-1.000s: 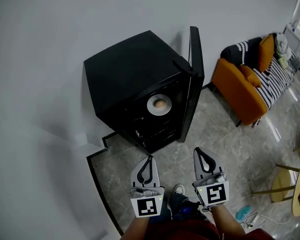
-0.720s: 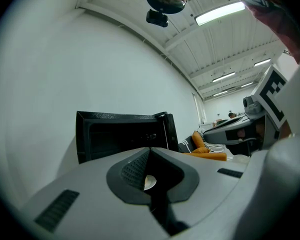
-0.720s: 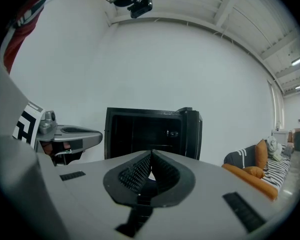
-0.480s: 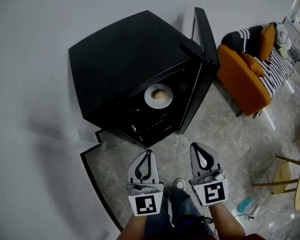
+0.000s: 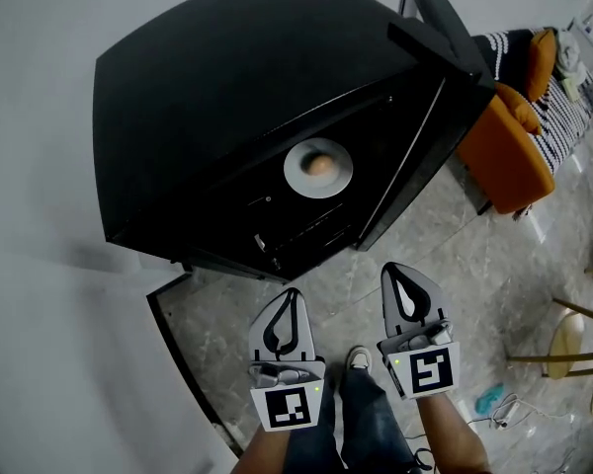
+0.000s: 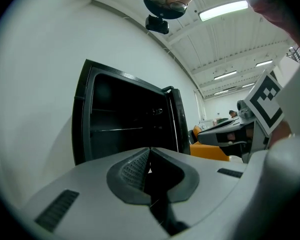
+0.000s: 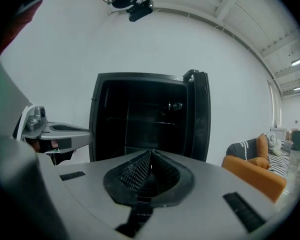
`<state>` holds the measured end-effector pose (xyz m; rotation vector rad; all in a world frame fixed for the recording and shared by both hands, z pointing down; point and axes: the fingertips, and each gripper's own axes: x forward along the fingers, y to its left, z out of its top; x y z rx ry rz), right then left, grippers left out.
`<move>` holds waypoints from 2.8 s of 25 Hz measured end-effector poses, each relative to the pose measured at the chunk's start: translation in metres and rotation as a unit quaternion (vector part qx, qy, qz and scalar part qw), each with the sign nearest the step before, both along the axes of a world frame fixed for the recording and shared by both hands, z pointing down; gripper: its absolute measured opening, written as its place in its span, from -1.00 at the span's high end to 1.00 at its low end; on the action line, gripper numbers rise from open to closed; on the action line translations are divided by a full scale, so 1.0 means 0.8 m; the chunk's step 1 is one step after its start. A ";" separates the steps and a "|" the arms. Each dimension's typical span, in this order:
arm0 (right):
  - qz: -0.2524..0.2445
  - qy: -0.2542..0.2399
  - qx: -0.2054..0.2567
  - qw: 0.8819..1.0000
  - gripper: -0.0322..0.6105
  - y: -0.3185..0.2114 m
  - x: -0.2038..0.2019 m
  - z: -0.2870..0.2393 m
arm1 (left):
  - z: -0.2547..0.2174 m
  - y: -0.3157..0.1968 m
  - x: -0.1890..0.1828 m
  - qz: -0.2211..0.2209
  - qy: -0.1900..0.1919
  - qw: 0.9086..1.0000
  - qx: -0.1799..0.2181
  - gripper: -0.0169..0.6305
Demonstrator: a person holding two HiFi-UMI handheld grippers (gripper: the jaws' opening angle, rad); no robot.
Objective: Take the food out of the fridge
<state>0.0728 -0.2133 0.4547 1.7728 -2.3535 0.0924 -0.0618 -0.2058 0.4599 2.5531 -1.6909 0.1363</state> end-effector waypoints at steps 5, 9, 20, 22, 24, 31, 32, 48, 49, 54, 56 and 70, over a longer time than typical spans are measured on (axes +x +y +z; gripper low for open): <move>0.007 -0.013 0.001 1.000 0.83 -0.021 -0.011 0.047 | 0.057 -0.011 0.002 0.012 -0.014 1.000 -0.015 0.91; 0.009 -0.024 -0.001 1.000 0.83 -0.033 -0.014 0.082 | 0.095 -0.023 0.002 0.007 -0.016 1.000 -0.020 0.91; 0.011 -0.057 -0.033 0.998 0.83 -0.044 -0.013 0.150 | 0.147 -0.031 -0.002 -0.002 -0.024 0.999 -0.021 0.91; 0.001 -0.075 -0.045 0.996 0.83 -0.048 -0.016 0.157 | 0.148 -0.032 -0.004 -0.003 -0.025 0.999 -0.021 0.91; -0.006 -0.105 -0.051 0.993 0.83 -0.054 -0.019 0.160 | 0.148 -0.033 -0.005 -0.004 -0.026 0.999 -0.020 0.91; -0.009 -0.269 -0.081 0.960 0.83 -0.084 -0.027 0.168 | 0.141 -0.037 -0.009 -0.005 -0.031 0.999 -0.011 0.91; -0.006 -0.302 -0.087 0.949 0.83 -0.089 -0.027 0.170 | 0.141 -0.038 -0.009 -0.005 -0.031 0.999 -0.010 0.91; 0.045 -0.659 -0.115 0.742 0.66 -0.177 -0.011 0.209 | 0.137 -0.046 -0.015 -0.011 -0.030 0.999 -0.006 0.91; 0.043 -0.665 -0.113 0.737 0.64 -0.182 -0.011 0.208 | 0.137 -0.047 -0.015 -0.011 -0.032 0.999 -0.005 0.91; 0.042 -0.686 -0.111 0.718 0.56 -0.211 -0.014 0.211 | 0.135 -0.051 -0.016 -0.012 -0.031 0.999 -0.003 0.91; 0.046 -0.692 -0.113 0.711 0.56 -0.221 -0.015 0.212 | 0.135 -0.052 -0.017 -0.012 -0.031 0.999 -0.002 0.91; 0.052 -0.718 -0.119 0.683 0.61 -0.241 -0.017 0.217 | 0.141 -0.053 -0.022 -0.017 -0.029 0.999 -0.009 0.91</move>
